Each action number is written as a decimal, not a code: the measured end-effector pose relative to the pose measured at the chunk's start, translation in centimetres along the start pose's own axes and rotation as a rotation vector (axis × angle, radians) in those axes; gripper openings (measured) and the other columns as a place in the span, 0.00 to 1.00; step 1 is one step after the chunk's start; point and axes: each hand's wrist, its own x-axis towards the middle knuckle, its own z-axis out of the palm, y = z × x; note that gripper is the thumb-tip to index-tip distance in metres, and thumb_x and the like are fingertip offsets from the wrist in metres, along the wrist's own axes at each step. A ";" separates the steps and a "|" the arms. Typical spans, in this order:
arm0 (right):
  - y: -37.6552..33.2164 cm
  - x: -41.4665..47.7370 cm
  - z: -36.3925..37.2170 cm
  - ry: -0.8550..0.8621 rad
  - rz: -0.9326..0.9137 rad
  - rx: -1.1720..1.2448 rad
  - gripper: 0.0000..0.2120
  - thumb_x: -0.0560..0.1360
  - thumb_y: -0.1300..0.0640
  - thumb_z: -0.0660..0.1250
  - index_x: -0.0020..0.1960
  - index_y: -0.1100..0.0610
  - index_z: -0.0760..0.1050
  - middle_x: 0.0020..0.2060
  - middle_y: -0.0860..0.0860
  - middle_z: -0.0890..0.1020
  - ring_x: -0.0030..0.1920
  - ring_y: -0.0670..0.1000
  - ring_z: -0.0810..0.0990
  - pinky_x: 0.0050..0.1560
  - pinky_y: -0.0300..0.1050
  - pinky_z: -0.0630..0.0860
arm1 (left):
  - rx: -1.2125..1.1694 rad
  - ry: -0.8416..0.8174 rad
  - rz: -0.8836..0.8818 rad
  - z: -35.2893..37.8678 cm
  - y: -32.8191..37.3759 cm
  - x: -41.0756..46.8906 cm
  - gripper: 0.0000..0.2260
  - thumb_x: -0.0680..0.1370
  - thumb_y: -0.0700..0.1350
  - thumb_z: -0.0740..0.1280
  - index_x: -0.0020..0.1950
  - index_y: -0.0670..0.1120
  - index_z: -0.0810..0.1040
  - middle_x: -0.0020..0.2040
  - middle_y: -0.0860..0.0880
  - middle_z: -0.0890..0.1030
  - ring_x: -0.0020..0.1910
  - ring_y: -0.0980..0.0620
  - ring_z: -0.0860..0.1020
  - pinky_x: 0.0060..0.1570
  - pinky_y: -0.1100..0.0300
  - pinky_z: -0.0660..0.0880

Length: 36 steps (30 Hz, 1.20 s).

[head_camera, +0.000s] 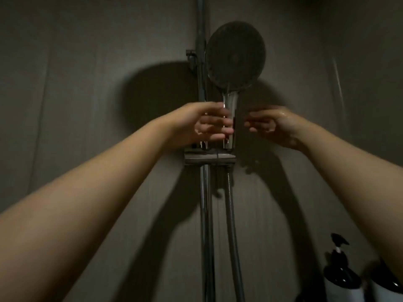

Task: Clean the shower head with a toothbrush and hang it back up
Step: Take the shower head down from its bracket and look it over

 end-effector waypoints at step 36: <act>1.2 3.9 0.8 -0.164 -0.037 -0.127 0.20 0.78 0.58 0.63 0.69 0.58 0.67 0.43 0.52 0.79 0.40 0.50 0.80 0.38 0.43 0.80 | 1.038 0.494 0.303 4.6 -0.1 4.2 0.21 0.78 0.40 0.63 0.71 0.47 0.65 0.52 0.46 0.76 0.45 0.51 0.78 0.46 0.57 0.77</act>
